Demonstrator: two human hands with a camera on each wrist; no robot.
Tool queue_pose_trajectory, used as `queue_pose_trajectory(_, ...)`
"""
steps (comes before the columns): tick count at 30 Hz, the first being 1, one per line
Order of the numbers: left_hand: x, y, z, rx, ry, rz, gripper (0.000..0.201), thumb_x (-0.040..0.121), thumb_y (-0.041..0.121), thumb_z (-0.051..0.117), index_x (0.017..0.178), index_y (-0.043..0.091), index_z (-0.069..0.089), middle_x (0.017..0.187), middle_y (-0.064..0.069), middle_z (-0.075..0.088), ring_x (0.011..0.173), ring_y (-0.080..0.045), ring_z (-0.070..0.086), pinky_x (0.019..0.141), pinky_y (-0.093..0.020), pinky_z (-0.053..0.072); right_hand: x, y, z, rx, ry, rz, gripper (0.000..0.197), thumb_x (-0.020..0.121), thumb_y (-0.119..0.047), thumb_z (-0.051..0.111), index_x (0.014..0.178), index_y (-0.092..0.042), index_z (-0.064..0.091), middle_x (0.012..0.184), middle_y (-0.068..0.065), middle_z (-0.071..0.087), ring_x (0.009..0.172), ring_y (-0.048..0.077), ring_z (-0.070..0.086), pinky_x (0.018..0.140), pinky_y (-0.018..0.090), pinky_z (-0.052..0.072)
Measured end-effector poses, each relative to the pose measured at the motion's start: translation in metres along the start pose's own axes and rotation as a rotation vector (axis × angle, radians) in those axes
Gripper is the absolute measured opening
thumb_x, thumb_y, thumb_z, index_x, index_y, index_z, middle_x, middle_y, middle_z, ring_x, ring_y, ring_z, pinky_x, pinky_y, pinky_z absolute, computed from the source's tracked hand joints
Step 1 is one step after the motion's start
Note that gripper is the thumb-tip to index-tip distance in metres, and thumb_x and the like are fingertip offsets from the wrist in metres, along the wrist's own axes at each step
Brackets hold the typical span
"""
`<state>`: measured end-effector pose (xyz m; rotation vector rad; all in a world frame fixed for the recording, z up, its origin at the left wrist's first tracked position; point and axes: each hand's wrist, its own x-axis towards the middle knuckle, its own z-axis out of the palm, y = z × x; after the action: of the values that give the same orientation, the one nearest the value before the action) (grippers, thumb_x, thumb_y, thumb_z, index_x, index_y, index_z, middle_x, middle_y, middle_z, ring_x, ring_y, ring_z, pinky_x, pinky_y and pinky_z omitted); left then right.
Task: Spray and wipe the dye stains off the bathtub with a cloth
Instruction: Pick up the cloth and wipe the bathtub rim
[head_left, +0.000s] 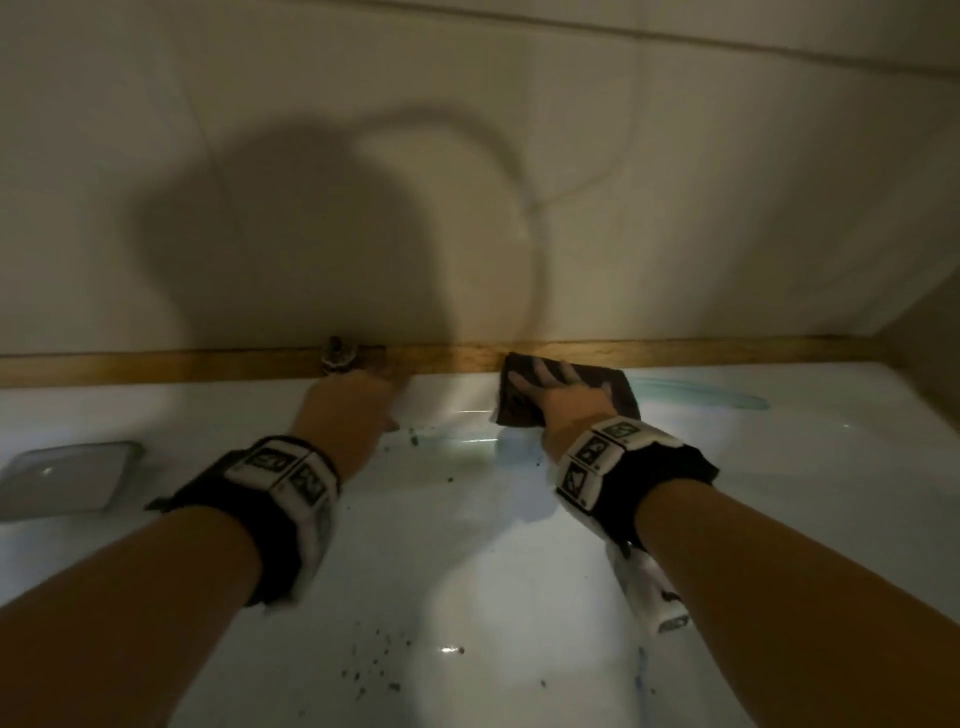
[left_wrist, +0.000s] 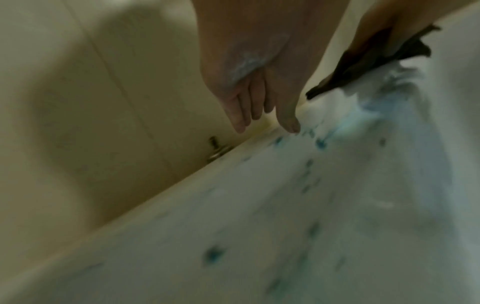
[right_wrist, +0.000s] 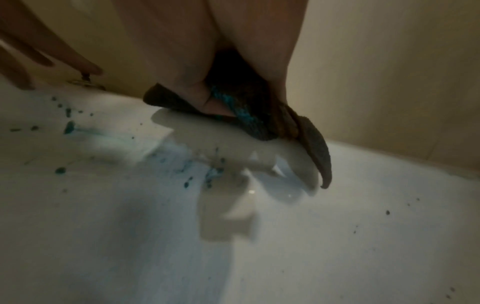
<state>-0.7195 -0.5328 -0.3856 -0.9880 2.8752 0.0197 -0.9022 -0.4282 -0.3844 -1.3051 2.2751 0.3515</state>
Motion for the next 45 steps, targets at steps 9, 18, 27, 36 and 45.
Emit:
queue_pose_trajectory(9, 0.047, 0.093, -0.011, 0.178, -0.174, -0.071, 0.024, 0.091, 0.026, 0.058, 0.110, 0.011, 0.061, 0.113, -0.006, 0.062, 0.106, -0.021, 0.060, 0.084, -0.027, 0.047, -0.010, 0.025, 0.001, 0.022, -0.059, -0.143, 0.069, 0.092, -0.014, 0.048, 0.148, -0.034, 0.011, 0.157, -0.005, -0.008, 0.144, 0.026, -0.010, 0.111, 0.063, 0.004)
queue_pose_trajectory(18, 0.061, 0.096, -0.024, 0.230, -0.240, 0.013, 0.027, 0.090, 0.020, 0.059, 0.116, 0.011, 0.058, 0.121, -0.005, 0.057, 0.113, -0.019, 0.056, 0.090, -0.025, 0.045, -0.037, 0.081, -0.030, 0.740, 0.599, 0.082, 0.042, 0.090, -0.008, 0.048, 0.130, -0.021, 0.054, 0.129, 0.008, 0.056, 0.122, 0.026, 0.049, 0.099, 0.028, 0.038)
queue_pose_trajectory(27, 0.059, 0.095, -0.023, 0.254, -0.241, 0.005, 0.034, 0.088, 0.028, 0.063, 0.117, 0.012, 0.057, 0.120, -0.004, 0.057, 0.111, -0.019, 0.057, 0.088, -0.026, 0.047, -0.033, 0.079, 0.037, 0.050, 0.160, -0.071, 0.077, 0.090, -0.013, 0.051, 0.147, -0.036, 0.006, 0.156, -0.009, -0.013, 0.143, 0.022, -0.014, 0.114, 0.056, 0.004)
queue_pose_trajectory(36, 0.061, 0.098, -0.028, 0.254, -0.248, 0.023, 0.032, 0.090, 0.027, 0.060, 0.117, 0.011, 0.055, 0.121, -0.004, 0.056, 0.112, -0.019, 0.056, 0.088, -0.025, 0.046, -0.060, 0.137, -0.002, 0.459, 0.730, 0.203, 0.046, 0.090, -0.002, 0.046, 0.133, -0.019, 0.050, 0.139, 0.008, 0.048, 0.129, 0.025, 0.042, 0.106, 0.029, 0.029)
queue_pose_trajectory(45, 0.068, 0.096, -0.026, 0.268, -0.304, 0.013, 0.045, 0.084, 0.032, 0.067, 0.119, 0.010, 0.052, 0.124, -0.006, 0.053, 0.116, -0.022, 0.053, 0.091, -0.028, 0.044, -0.013, 0.125, 0.019, 0.077, 0.157, 0.127, 0.075, 0.090, -0.020, 0.054, 0.147, -0.038, 0.009, 0.157, -0.005, -0.008, 0.144, 0.028, -0.007, 0.111, 0.061, 0.007)
